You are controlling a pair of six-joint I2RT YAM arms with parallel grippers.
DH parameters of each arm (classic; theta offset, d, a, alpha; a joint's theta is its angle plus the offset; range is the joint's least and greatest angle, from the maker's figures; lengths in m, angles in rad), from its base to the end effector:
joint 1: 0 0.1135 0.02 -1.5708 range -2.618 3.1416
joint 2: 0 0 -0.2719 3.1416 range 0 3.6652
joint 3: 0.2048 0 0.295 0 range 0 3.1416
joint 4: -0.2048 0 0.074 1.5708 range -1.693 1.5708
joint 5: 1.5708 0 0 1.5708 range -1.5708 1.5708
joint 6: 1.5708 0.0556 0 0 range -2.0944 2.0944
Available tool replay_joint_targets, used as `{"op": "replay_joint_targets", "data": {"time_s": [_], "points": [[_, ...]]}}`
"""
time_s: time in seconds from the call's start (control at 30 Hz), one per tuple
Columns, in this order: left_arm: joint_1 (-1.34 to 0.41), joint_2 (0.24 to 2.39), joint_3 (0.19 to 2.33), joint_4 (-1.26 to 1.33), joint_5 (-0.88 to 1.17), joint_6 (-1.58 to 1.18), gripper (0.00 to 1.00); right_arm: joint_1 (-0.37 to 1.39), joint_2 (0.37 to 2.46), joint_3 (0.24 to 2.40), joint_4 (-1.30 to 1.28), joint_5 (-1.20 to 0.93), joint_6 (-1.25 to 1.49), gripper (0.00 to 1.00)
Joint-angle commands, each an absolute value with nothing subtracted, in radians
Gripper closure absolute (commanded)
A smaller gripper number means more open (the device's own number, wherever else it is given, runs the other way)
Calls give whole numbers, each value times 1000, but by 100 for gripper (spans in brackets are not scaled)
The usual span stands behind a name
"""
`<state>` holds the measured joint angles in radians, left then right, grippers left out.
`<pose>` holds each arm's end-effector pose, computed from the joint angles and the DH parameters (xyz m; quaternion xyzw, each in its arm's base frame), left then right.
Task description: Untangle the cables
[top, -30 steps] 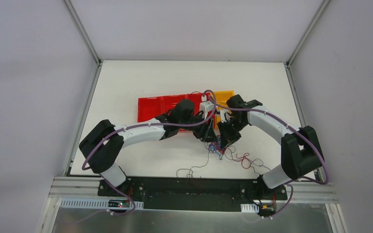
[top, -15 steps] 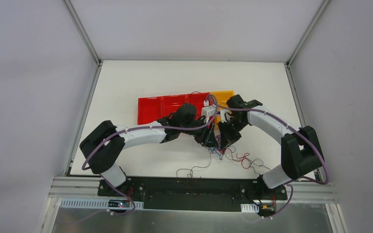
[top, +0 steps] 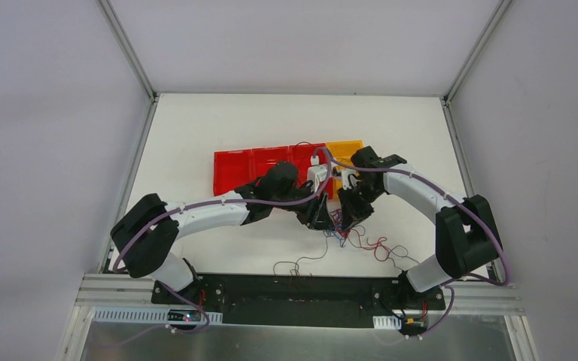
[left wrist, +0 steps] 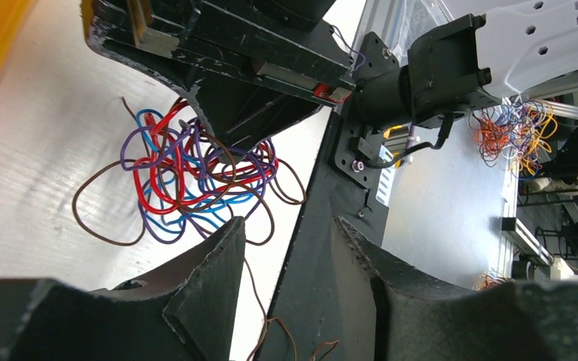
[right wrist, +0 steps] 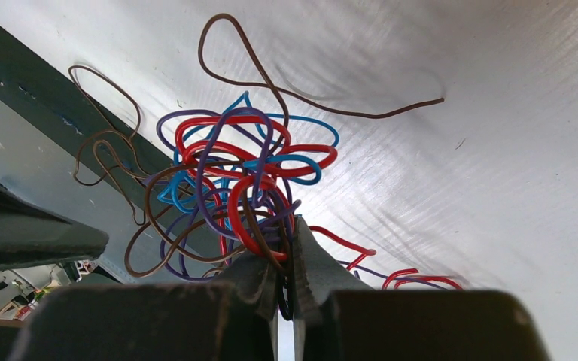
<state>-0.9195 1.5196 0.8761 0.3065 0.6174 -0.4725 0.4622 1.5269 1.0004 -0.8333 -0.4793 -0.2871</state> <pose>0.2083 -0.3263 0.2203 0.3436 0.7188 -0.5436 0.2641 0.2694 0.1629 0.1713 -0.3768 0.8899 0.2441 0.0813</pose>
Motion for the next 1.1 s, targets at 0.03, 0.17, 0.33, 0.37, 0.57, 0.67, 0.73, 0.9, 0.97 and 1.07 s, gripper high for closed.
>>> {"op": "replay_joint_targets", "data": {"time_s": [0.03,0.17,0.33,0.37,0.57,0.67,0.73,0.9,0.97,1.07], "points": [[-932,1574,912,322,672,-507,57,468,1509,1033,-836,-493,-262,100],[-931,1630,951,321,702,-525,59,467,1508,1043,-843,-493,-262,100],[-931,1649,970,347,716,-531,73,468,1495,1028,-845,-487,-268,100],[-931,1648,969,355,720,-530,78,467,1494,1027,-842,-484,-270,100],[-932,1643,963,369,741,-515,100,465,1500,1029,-833,-479,-268,100],[-931,1640,961,352,729,-511,100,466,1502,1034,-833,-482,-266,100],[-932,1639,954,343,716,-511,100,465,1502,1034,-833,-487,-263,100],[-950,1595,962,381,795,-476,100,465,1512,1028,-818,-453,-261,100],[-968,1555,981,348,783,-411,100,465,1524,1023,-796,-414,-247,100],[-979,1526,995,320,784,-320,100,464,1540,1038,-762,-372,-226,95]]}}
